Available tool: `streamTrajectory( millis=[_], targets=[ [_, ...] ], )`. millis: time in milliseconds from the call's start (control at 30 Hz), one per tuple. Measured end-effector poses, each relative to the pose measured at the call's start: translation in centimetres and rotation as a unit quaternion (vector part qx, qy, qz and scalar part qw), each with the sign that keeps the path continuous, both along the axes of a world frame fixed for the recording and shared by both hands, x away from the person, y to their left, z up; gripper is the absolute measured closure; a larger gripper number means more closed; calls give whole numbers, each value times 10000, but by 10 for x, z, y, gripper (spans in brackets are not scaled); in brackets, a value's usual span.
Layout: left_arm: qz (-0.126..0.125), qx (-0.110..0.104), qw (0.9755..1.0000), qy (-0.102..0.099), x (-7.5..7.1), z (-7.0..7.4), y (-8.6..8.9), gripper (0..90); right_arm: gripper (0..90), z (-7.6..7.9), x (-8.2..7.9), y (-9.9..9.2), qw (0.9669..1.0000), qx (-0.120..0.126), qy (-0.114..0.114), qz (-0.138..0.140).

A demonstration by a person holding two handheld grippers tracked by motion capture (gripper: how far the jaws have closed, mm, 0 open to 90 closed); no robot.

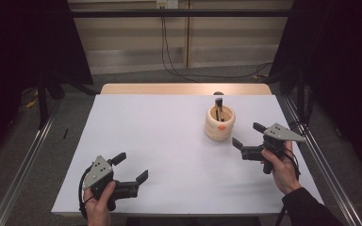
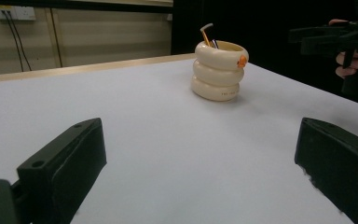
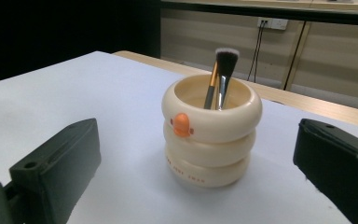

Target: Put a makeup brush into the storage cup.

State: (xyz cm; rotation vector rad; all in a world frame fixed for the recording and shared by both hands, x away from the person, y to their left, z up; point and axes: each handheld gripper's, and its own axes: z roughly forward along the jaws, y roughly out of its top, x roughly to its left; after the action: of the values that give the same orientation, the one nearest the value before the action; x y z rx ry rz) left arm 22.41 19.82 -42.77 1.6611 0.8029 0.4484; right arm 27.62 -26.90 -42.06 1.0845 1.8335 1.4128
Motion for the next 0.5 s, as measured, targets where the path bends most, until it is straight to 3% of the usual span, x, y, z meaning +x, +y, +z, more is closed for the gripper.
streamTrajectory(
  millis=[433, 500],
  targets=[
    [60, 69, 9999, -70, -2, 1, 2, 17, 5, -6, -36, -19, 9997, 37, 102, -214],
    [60, -22, 10000, -42, -2, 1, 2, 18, 5, -7, -41, -21, 9997, 34, 131, -210]
  ],
)
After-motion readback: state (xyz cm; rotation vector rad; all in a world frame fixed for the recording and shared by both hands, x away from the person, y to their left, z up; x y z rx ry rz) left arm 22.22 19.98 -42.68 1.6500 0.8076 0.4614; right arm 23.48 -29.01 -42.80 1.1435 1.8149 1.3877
